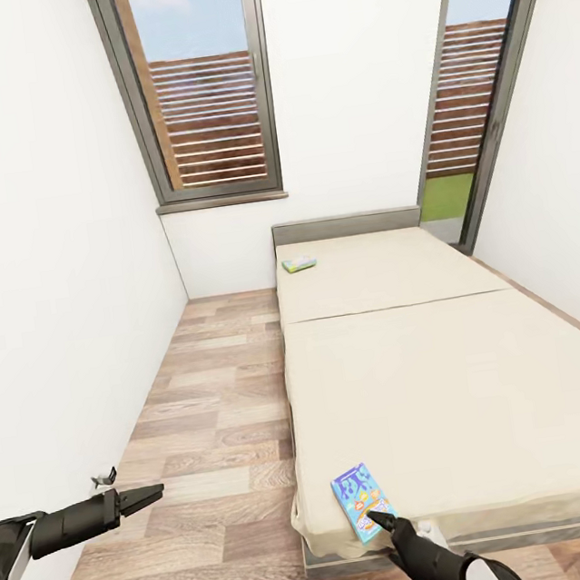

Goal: Put all the toys in the child's room - the three board games (two on the bed and one on the table), the two jigsaw puzzles on the table, and the tennis ball on the table - inside the toy box on the table in the child's room.

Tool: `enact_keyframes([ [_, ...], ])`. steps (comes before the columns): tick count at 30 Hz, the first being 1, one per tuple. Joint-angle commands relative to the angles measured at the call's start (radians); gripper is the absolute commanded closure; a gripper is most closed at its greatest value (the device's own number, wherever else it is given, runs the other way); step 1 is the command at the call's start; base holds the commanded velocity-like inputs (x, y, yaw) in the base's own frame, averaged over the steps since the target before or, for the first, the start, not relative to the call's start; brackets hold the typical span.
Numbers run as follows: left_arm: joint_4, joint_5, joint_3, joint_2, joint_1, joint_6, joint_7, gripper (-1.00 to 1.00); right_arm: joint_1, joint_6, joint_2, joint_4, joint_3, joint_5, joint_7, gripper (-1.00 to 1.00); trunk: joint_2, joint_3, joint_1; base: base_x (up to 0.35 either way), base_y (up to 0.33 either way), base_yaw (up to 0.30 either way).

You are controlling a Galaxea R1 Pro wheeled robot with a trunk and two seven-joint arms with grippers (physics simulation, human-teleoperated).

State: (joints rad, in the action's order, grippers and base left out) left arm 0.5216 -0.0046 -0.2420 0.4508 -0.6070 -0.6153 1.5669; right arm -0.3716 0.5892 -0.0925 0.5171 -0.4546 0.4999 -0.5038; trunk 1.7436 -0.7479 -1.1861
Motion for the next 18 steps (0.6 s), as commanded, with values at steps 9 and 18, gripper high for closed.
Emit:
enact_keyframes([
  [9, 0.0, -0.001, 0.0, -0.001, 0.0, -0.01, 0.003, -1.0, -0.018, -0.004, -0.001, 0.003, 0.004, 0.002, -0.009, -1.0, 0.0, -0.001, 0.0, 0.0, 0.0, 0.0],
  [18, 0.0, -0.002, 0.0, -0.001, 0.0, -0.008, -0.001, -1.0, -0.02, -0.049, 0.01, 0.003, 0.004, 0.011, -0.045, -1.0, 0.0, -0.001, 0.0, 0.0, 0.0, 0.0],
])
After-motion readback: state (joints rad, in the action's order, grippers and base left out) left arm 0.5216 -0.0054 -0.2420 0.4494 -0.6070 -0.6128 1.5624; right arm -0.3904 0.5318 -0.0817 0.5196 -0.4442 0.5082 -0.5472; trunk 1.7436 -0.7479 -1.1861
